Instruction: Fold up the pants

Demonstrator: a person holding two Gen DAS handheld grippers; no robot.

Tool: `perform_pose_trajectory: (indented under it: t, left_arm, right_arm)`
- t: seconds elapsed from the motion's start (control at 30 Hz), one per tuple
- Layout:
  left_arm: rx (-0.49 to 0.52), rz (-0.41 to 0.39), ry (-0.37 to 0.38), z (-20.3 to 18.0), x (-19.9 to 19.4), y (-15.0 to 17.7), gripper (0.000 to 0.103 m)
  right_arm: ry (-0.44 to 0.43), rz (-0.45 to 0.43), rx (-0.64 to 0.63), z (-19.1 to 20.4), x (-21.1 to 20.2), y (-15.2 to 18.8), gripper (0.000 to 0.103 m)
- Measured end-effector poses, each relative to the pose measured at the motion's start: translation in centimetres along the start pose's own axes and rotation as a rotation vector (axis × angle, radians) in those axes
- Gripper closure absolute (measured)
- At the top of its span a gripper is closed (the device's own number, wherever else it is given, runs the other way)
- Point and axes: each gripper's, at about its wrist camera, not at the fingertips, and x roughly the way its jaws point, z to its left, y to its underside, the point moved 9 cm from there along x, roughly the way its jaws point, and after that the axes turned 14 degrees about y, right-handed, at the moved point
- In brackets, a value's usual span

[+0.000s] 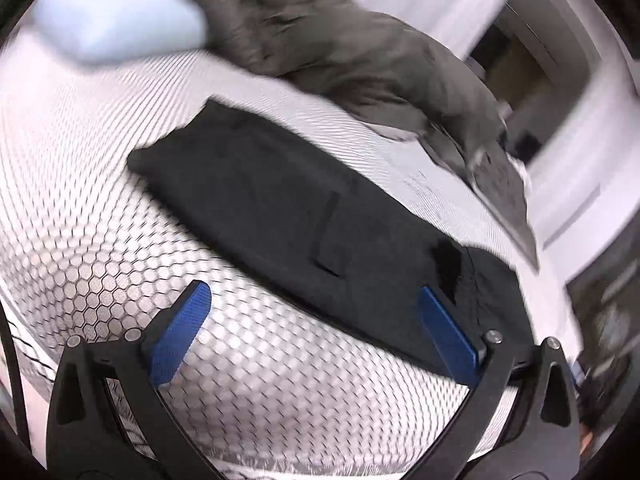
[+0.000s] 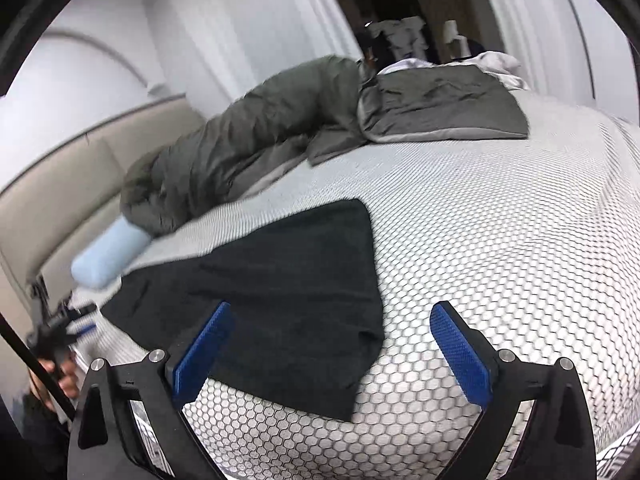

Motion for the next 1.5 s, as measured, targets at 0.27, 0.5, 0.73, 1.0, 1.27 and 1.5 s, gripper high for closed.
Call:
perform_pose_trajectory:
  t: [0.27,0.5,0.73,1.0,1.27,1.5]
  left_arm:
    - [-0.145,-0.072,-0.17,7.0,3.2,-3.8,0.074]
    - [0.028,-0.153,-0.167,1.4,2.0,-7.1,0.103]
    - [0.346,-0.135,0.056,-17.1,2.9,-5.9,0.103]
    - [0.574,0.302,0.446,-34.7,12.9,9.6,0.087]
    - [0.655,0.478,0.448,-30.5,13.4,16.6,0.051]
    - [0.646,0.242,0.268,-22.8,11.9,8.8,0.022]
  right_arm:
    - [0.008,0.015,0.003,-0.7,0.4,0.0,0.002]
    - [0.0,0.018,-0.039,0.6,1.0,0.1,0.002]
    - [-0.004,0.002,-0.028,0.4,1.1,-0.4,0.002]
    - [0.039,-0.006,0.077,-3.3,1.2,-1.1,0.002]
    - [0.055,0.05,0.146,-5.3,2.1,-0.8,0.002]
    - [-0.051,0.086,0.065,-1.4,2.9,-0.4,0.002]
